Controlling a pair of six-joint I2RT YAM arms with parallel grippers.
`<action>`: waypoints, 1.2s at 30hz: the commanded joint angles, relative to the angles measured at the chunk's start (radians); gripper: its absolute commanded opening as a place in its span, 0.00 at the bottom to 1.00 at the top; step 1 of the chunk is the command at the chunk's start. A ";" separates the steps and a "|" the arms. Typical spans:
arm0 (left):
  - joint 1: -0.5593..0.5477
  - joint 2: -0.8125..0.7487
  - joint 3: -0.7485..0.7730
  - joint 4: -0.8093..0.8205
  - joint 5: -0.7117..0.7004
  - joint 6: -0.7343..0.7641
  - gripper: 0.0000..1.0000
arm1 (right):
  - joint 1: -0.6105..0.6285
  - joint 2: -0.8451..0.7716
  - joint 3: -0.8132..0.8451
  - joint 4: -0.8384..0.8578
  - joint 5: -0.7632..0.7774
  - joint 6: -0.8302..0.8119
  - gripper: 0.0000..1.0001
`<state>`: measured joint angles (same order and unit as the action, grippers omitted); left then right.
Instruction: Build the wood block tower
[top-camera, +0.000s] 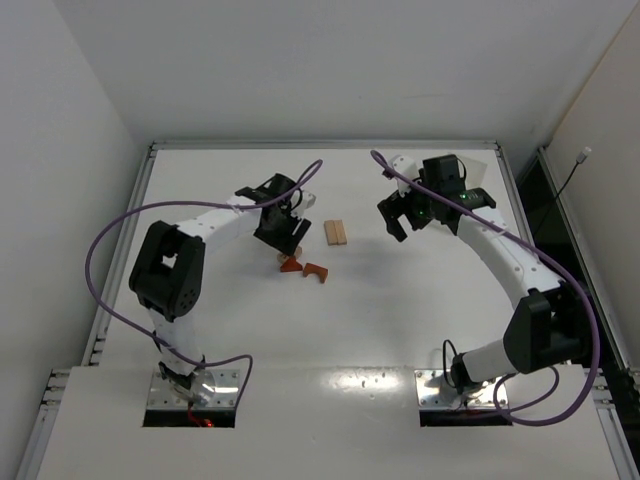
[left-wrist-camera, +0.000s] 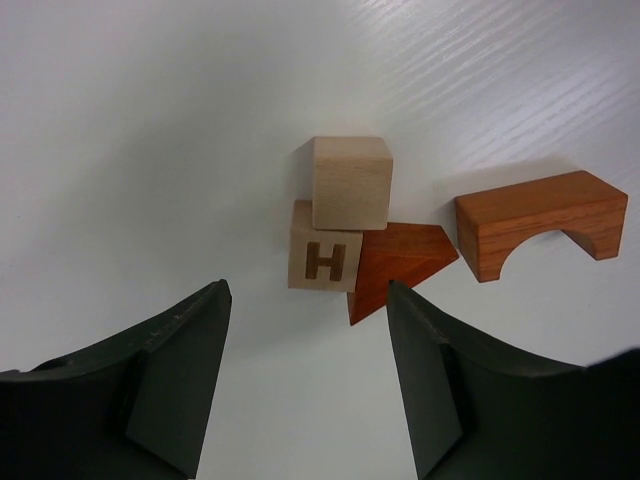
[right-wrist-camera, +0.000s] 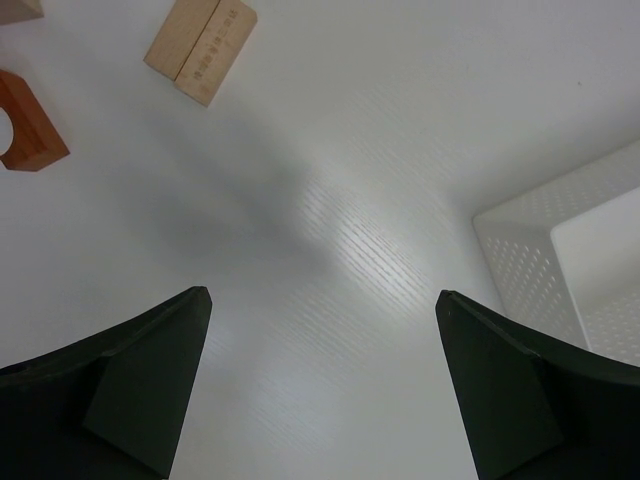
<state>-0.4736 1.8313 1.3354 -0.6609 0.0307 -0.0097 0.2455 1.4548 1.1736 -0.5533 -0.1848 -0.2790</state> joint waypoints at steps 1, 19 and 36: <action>-0.017 0.031 0.021 0.027 0.009 -0.012 0.60 | -0.002 -0.001 0.035 0.043 -0.024 0.012 0.93; -0.037 0.134 0.117 0.018 0.038 -0.021 0.56 | -0.022 -0.020 -0.003 0.052 -0.024 0.021 0.93; -0.037 0.191 0.105 0.046 0.038 -0.012 0.37 | -0.022 -0.002 -0.003 0.070 -0.033 0.031 0.93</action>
<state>-0.4988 2.0094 1.4178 -0.6315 0.0574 -0.0265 0.2283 1.4544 1.1721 -0.5316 -0.1883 -0.2611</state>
